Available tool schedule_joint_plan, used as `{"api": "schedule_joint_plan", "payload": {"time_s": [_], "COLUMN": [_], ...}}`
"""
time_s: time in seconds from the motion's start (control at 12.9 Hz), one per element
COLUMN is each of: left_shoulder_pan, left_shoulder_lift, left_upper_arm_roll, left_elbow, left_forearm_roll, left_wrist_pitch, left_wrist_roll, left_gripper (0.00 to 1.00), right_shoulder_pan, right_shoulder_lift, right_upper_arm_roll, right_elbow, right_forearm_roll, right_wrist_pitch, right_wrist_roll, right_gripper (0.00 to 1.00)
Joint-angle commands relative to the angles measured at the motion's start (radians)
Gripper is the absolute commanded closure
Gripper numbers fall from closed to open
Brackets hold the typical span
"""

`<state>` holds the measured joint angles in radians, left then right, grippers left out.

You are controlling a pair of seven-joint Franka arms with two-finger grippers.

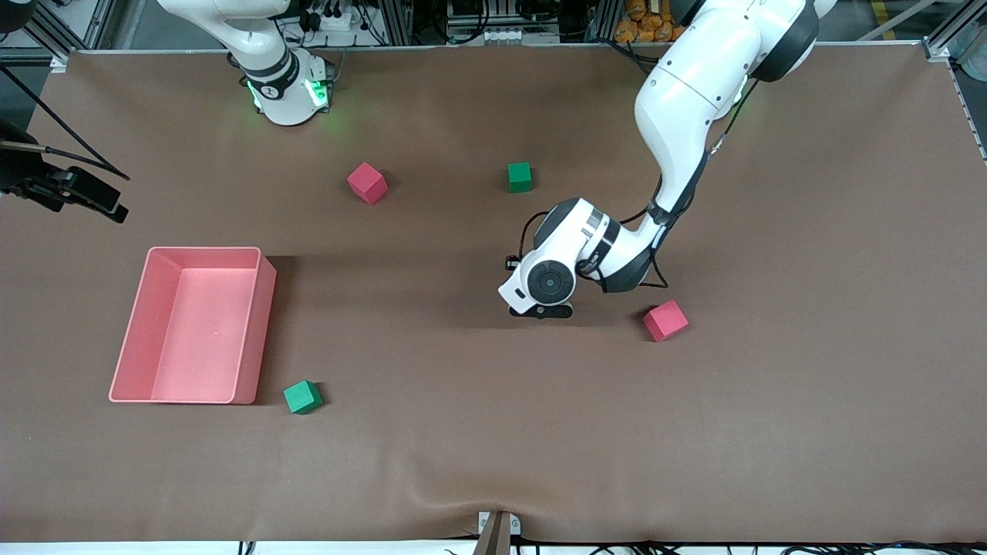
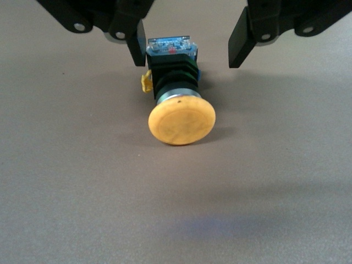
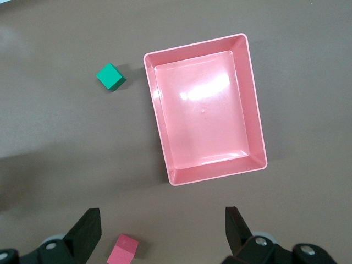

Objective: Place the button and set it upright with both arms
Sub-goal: 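Lift the button with the left gripper and rotate it cap-up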

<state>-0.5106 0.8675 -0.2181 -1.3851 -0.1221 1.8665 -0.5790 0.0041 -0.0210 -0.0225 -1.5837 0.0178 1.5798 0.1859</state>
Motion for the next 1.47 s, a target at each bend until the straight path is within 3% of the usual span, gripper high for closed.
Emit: {"api": "schedule_joint_plan", "payload": {"time_s": [0.0,0.08,0.16,0.23,0.47,0.85,1.16,1.4], "left_shoulder_pan": [-0.002,-0.002,-0.002,-0.003,-0.003,0.007,0.014,0.073], "left_shoulder_lift": [0.022,0.025,0.031,0.034,0.031,-0.031,-0.191,-0.319], "left_upper_arm_roll": [0.005,0.005,0.005,0.005,0.005,-0.001,0.013,0.029], "left_elbow": [0.027,0.027,0.027,0.027,0.027,0.029,0.018,0.017], "left_forearm_roll": [-0.019,-0.019,-0.019,-0.019,-0.019,-0.019,-0.005,0.036], "left_wrist_pitch": [0.011,0.022,0.029,0.039,0.042,0.034,0.02,-0.075], "left_wrist_roll": [0.01,0.01,0.01,0.008,0.004,-0.027,-0.053,-0.05], "left_gripper": [0.32,0.33,0.4,0.52,1.0,1.0,1.0,1.0], "right_shoulder_pan": [-0.019,-0.019,-0.019,-0.019,-0.018,-0.019,-0.015,-0.016], "right_shoulder_lift": [0.007,0.007,0.007,0.007,0.007,0.006,0.006,0.006], "right_upper_arm_roll": [0.015,0.016,0.016,0.016,0.019,0.019,0.018,0.018], "right_elbow": [0.022,0.022,0.021,0.021,0.019,0.019,0.019,0.019], "right_forearm_roll": [-0.006,-0.006,-0.006,-0.006,-0.007,-0.007,-0.007,-0.007], "right_wrist_pitch": [-0.018,-0.018,-0.018,-0.018,-0.02,-0.038,-0.041,-0.041], "right_wrist_roll": [-0.011,-0.011,-0.011,-0.013,-0.081,-0.181,-0.172,-0.175], "right_gripper": [0.0,0.0,0.0,0.0,0.0,0.0,0.0,0.0]}}
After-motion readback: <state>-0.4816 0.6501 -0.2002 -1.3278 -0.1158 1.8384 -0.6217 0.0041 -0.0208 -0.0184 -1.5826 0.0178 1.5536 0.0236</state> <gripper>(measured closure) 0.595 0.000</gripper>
